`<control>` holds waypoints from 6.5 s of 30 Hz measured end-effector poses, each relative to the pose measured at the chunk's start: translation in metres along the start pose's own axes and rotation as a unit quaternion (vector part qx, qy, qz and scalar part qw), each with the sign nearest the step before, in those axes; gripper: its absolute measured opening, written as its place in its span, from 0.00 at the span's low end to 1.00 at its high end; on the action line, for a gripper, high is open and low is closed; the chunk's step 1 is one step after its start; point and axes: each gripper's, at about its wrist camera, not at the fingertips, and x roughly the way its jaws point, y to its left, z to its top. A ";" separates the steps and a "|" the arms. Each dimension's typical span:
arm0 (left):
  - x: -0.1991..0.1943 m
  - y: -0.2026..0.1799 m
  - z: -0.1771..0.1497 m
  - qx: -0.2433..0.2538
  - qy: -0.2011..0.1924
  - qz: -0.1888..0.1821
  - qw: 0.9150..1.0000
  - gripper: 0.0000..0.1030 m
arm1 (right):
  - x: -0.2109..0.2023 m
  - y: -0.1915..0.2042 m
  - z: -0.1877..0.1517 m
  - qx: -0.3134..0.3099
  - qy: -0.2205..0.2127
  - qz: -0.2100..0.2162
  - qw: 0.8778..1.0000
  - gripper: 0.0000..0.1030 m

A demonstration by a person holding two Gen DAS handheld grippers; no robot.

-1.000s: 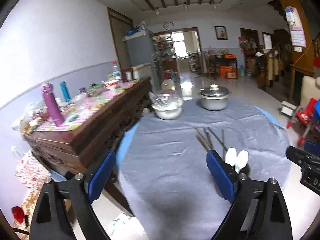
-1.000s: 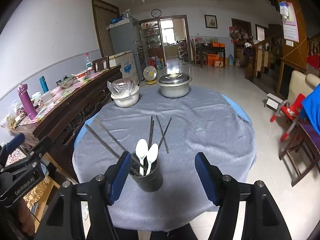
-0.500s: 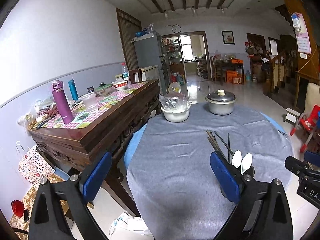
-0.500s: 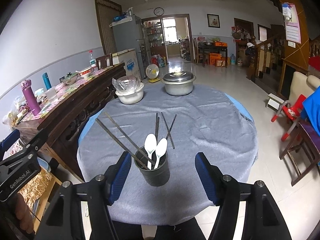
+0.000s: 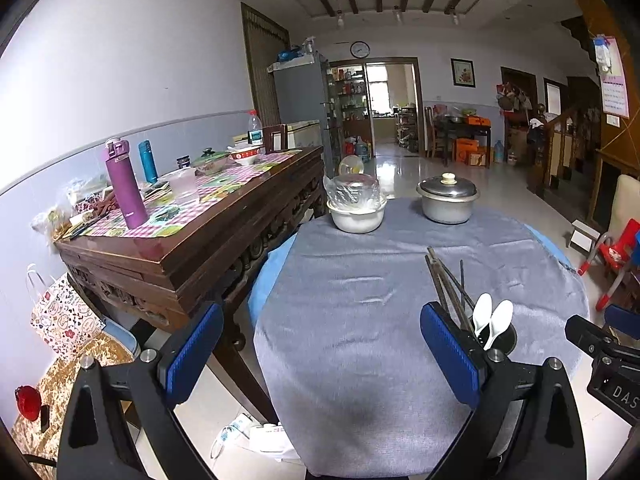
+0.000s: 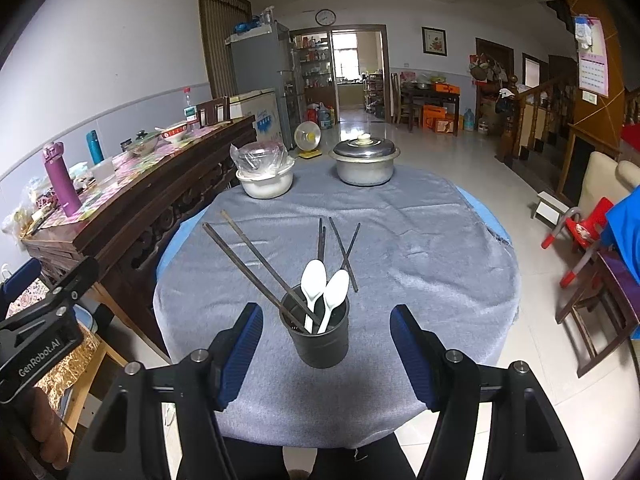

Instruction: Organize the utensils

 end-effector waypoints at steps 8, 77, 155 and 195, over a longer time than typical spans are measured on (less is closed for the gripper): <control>0.005 0.005 -0.002 -0.002 0.005 0.009 1.000 0.96 | 0.003 0.007 -0.001 -0.005 0.001 -0.001 1.000 0.68; 0.014 -0.034 -0.003 0.015 0.028 -0.011 0.999 0.96 | 0.003 -0.021 -0.007 -0.006 -0.026 -0.041 0.999 0.68; 0.506 -0.213 0.057 -0.014 0.400 -0.219 0.890 0.42 | 0.402 -0.158 0.166 0.128 0.131 0.200 0.963 0.07; 0.254 -0.037 0.096 -0.103 0.094 -0.174 0.975 0.05 | 0.147 -0.114 0.124 0.080 -0.126 0.069 0.986 0.06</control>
